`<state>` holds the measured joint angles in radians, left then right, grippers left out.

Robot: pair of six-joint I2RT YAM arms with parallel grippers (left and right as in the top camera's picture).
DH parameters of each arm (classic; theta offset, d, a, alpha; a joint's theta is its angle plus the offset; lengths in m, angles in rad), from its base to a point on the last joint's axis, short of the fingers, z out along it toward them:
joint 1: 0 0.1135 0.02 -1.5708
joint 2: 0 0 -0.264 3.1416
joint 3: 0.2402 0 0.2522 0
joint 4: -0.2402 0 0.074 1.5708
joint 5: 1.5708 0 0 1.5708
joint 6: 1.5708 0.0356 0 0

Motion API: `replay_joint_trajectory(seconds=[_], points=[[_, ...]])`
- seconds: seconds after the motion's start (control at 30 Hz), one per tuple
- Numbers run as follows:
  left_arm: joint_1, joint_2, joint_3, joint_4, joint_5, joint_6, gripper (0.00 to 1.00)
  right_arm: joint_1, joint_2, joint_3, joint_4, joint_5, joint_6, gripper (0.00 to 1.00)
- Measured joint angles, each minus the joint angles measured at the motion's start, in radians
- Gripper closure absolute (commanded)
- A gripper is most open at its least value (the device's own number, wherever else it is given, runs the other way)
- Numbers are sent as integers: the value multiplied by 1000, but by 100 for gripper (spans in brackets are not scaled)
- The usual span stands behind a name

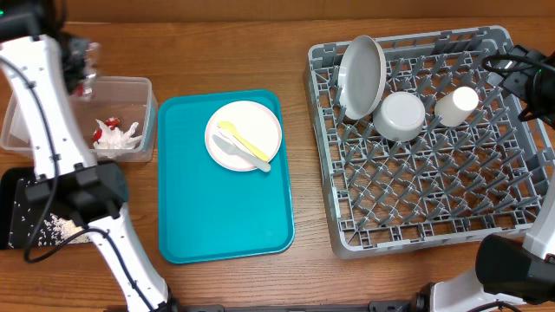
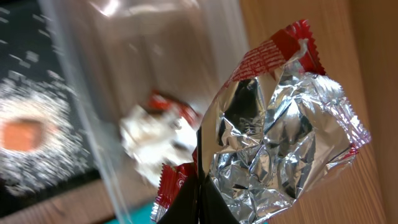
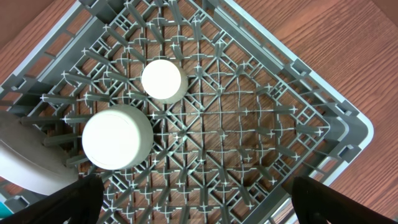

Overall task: Sort waste into correct bins and load items into the dishwasher rack
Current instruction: 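Carry the foil wrapper into the clear bin and release it, then push the wrappers down inside the bin with the left gripper, then withdraw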

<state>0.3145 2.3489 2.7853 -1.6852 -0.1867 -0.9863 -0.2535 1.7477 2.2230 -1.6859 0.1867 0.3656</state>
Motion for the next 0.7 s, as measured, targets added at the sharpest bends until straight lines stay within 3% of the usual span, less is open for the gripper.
replay_joint_trajectory(seconds=[0.07,0.13,0.27,0.3,0.5,0.57,0.7], points=[[51,0,-10,0,-22,3,94,0,0,0,0,0,0,0],[82,0,-16,0,-32,3,77,0,0,0,0,0,1,0],[133,0,-24,2,-40,22,22,0,0,0,0,0,1,0],[142,0,-25,2,-40,21,0,0,0,0,0,0,0,0],[179,0,-29,1,-23,29,0,0,0,0,0,0,1,0],[183,0,-29,-1,25,93,0,0,0,0,-1,0,0,0],[183,0,-31,-2,364,483,0,0,0,0,-1,0,0,0]])
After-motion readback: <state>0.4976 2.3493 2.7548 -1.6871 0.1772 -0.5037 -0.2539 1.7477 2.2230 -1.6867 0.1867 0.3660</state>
